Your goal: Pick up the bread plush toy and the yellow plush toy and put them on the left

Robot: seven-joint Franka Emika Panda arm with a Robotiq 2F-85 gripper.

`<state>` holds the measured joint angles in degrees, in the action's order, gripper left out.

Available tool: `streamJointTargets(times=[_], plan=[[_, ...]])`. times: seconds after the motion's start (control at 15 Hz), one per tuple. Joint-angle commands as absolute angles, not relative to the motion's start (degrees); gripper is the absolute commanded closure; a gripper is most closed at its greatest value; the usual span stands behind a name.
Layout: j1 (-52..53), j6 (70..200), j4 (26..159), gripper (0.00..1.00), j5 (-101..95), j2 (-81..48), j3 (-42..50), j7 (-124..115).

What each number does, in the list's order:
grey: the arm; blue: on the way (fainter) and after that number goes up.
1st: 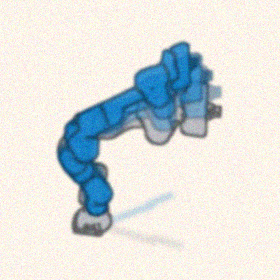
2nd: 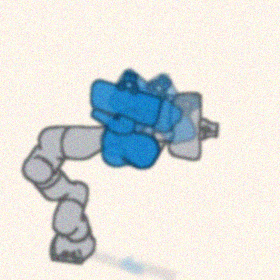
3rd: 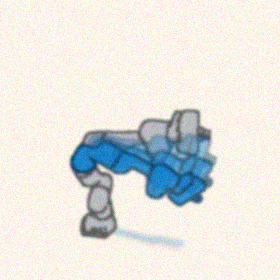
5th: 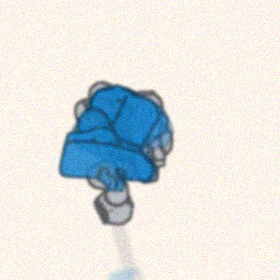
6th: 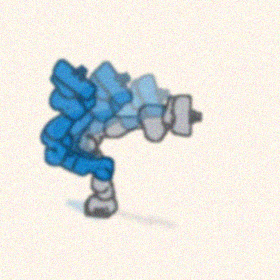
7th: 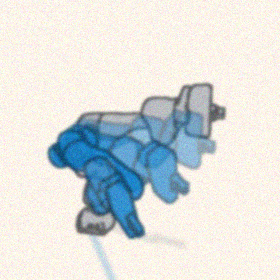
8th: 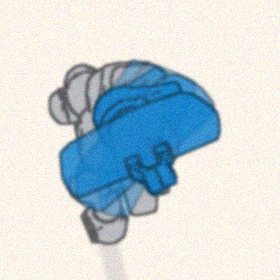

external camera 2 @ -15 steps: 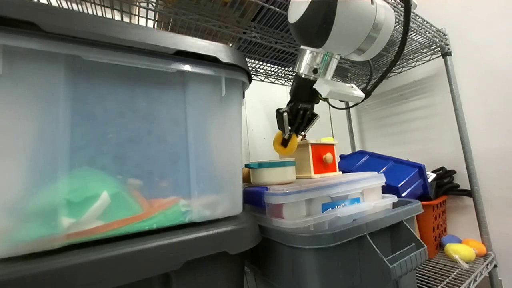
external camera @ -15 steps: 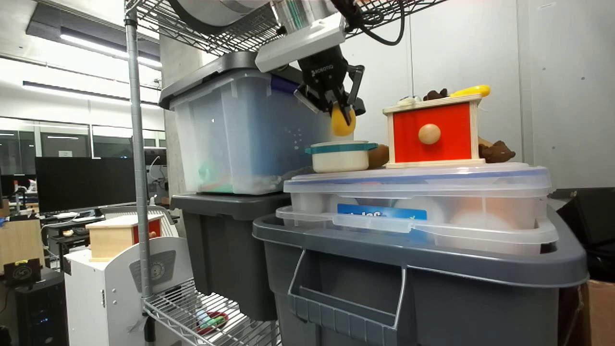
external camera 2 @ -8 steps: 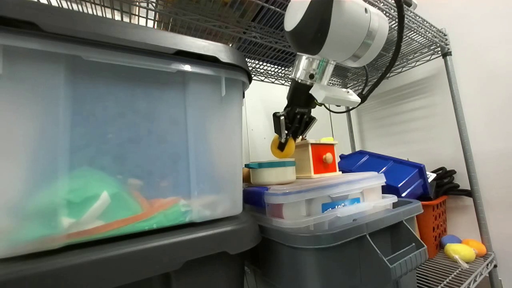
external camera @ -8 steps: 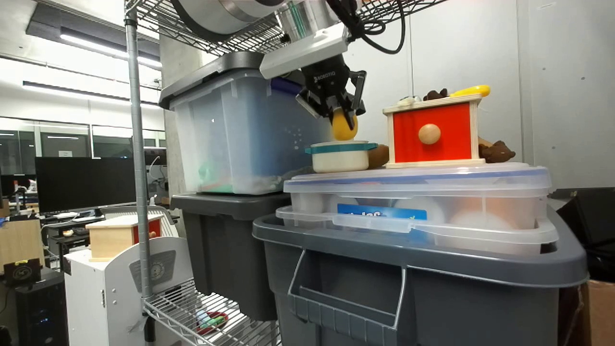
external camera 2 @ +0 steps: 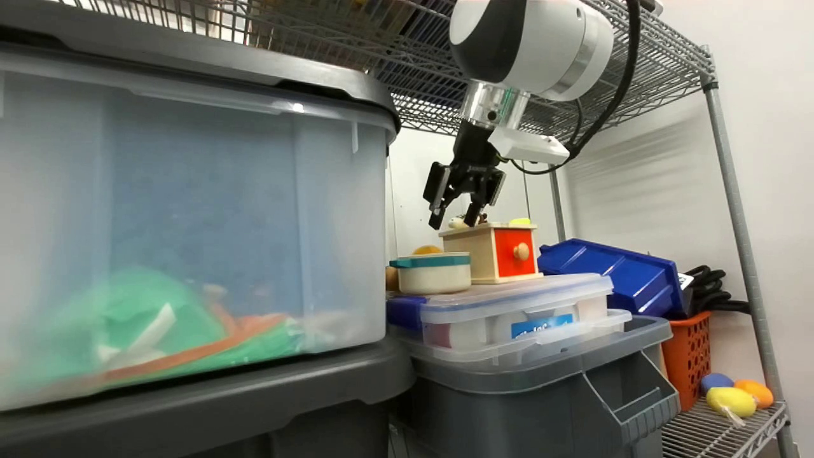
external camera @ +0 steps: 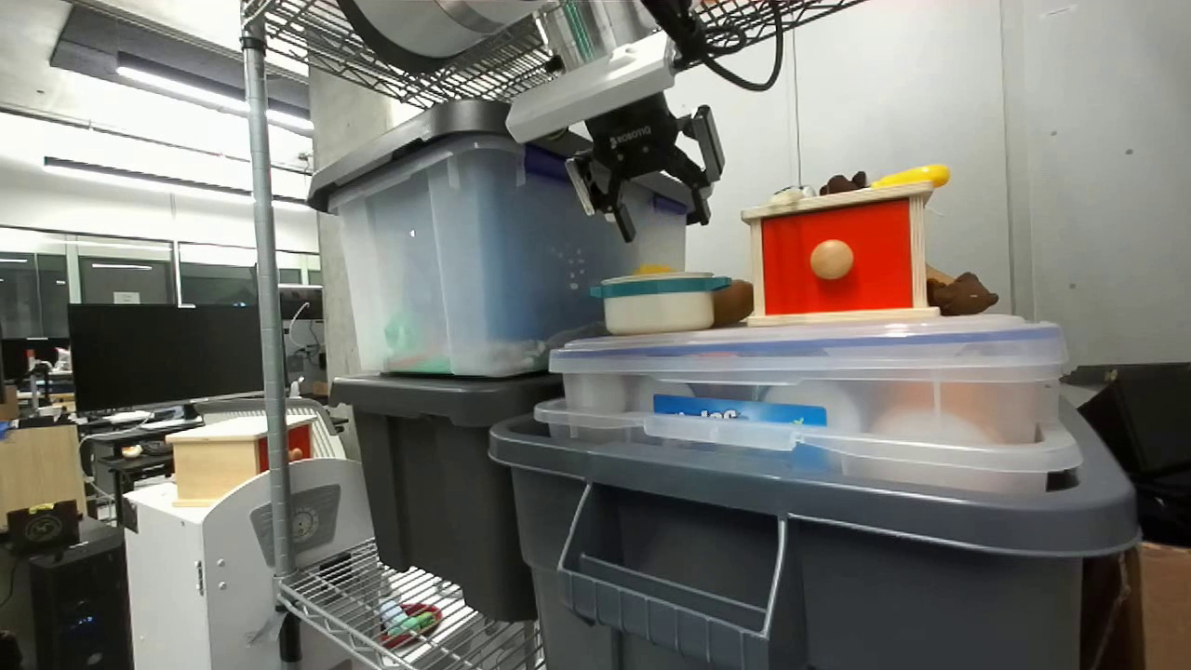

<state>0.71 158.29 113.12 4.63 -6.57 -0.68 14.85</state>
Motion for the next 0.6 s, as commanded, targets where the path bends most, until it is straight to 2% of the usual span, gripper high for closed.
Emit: streamJointTargets(times=[0.0, 0.53], plan=[[0.4, 155.9, 112.0, 0.00, 3.2, -5.6, -1.0, 13.5], [0.4, 151.0, 115.0, 0.00, 2.6, -0.1, -0.7, 14.0]])
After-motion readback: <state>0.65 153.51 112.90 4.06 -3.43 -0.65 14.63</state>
